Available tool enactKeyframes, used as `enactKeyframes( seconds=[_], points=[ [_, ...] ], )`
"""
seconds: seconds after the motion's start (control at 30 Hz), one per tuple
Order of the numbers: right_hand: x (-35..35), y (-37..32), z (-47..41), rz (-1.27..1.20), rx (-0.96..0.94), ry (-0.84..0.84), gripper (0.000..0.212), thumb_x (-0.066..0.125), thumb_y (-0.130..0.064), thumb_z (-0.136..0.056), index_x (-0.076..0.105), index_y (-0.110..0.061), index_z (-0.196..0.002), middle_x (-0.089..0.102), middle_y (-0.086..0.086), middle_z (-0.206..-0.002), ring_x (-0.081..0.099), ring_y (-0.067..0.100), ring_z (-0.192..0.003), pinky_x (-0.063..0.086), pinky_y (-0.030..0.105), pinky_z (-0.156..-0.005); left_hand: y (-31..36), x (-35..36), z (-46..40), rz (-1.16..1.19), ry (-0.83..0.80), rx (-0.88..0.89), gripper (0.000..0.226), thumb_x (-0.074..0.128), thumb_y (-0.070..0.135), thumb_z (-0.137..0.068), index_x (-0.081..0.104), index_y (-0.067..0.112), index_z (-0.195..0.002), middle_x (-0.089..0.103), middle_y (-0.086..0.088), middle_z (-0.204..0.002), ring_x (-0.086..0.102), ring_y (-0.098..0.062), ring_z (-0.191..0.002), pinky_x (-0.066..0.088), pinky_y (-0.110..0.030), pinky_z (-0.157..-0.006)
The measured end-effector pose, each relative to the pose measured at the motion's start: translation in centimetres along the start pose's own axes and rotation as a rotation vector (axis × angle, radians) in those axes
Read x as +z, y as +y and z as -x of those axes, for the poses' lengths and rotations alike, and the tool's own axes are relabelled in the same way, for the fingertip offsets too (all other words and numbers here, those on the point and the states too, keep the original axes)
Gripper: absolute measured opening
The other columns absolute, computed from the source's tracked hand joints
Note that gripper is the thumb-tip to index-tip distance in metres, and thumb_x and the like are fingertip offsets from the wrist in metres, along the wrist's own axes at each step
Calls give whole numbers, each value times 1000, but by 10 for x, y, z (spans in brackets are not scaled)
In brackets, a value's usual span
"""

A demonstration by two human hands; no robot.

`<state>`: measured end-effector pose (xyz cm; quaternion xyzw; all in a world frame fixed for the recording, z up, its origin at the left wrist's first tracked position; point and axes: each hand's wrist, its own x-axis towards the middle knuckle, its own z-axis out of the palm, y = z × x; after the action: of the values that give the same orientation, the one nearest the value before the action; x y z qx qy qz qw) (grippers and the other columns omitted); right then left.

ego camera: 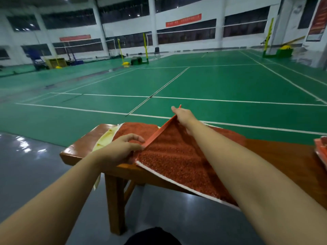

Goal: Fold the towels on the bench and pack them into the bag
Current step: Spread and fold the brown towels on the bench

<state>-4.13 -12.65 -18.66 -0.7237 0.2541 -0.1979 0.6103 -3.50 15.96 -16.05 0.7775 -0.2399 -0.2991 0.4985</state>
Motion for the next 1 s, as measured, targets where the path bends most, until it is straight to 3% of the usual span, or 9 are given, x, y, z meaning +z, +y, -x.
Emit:
enactKeyframes(
  seconds=[0.1,0.2,0.3,0.4,0.57,0.7,0.8,0.93,1.0],
  points=[
    [26,-8,18,9,71,-165,84,49,-68,-91,38,-12,-153,50,-1,-136,50,22,-128,38,39,-113,-5,-14,0,-314,73,-75,16,60,10,-96,62,15,-110,63,-7,-84,59,-19,-70,50,-33,-63],
    [18,-4,30,-36,73,-165,66,44,-52,-103,36,-11,-154,33,2,-161,36,27,-145,27,42,-122,-8,-17,-14,-560,149,-79,17,58,26,-97,59,14,-108,69,-9,-92,64,-23,-82,53,-37,-73],
    [-12,1,41,122,-29,-3,51,48,-42,-104,54,-8,-142,52,8,-149,50,25,-134,35,31,-114,1,-3,-42,-665,375,81,30,61,44,-95,62,15,-100,70,-9,-98,64,-27,-90,53,-38,-85],
    [-54,21,64,471,-80,185,38,57,-35,-100,64,-12,-130,63,8,-136,56,25,-127,40,29,-104,18,27,-71,-610,302,148,33,64,46,-93,69,13,-95,72,-10,-96,66,-29,-91,54,-39,-88],
    [-116,48,119,898,47,444,36,58,-45,-93,65,-20,-117,65,11,-124,61,33,-117,50,39,-97,30,60,-103,-782,261,11,45,65,54,-92,64,8,-92,66,-13,-100,65,-34,-104,44,-31,-76],
    [-141,36,154,1135,267,330,58,58,-63,-90,63,-15,-121,65,12,-129,61,35,-119,50,38,-93,37,65,-115,-768,283,-96,72,71,58,-86,61,1,-129,61,-18,-134,60,-35,-121,49,-36,-96],
    [-147,26,168,1277,353,262,73,54,-77,-85,63,-17,-124,65,8,-130,63,31,-119,49,37,-95,39,68,-116,-640,278,-113,80,75,53,-86,52,-4,-138,57,-20,-139,59,-36,-122,48,-36,-96],
    [-153,25,171,1199,436,208,67,51,-80,-83,67,-15,-86,75,-1,-77,73,19,-72,56,31,-84,32,71,-112,-480,314,-71,74,75,44,-88,52,-6,-138,60,-20,-134,61,-33,-114,42,-30,-81],
    [-153,28,165,1062,413,186,53,64,-65,-86,65,-12,-88,70,2,-73,69,21,-61,60,33,-75,27,69,-111,-443,307,-51,69,75,44,-88,57,-3,-135,62,-19,-132,62,-31,-109,42,-29,-82]
  ],
)
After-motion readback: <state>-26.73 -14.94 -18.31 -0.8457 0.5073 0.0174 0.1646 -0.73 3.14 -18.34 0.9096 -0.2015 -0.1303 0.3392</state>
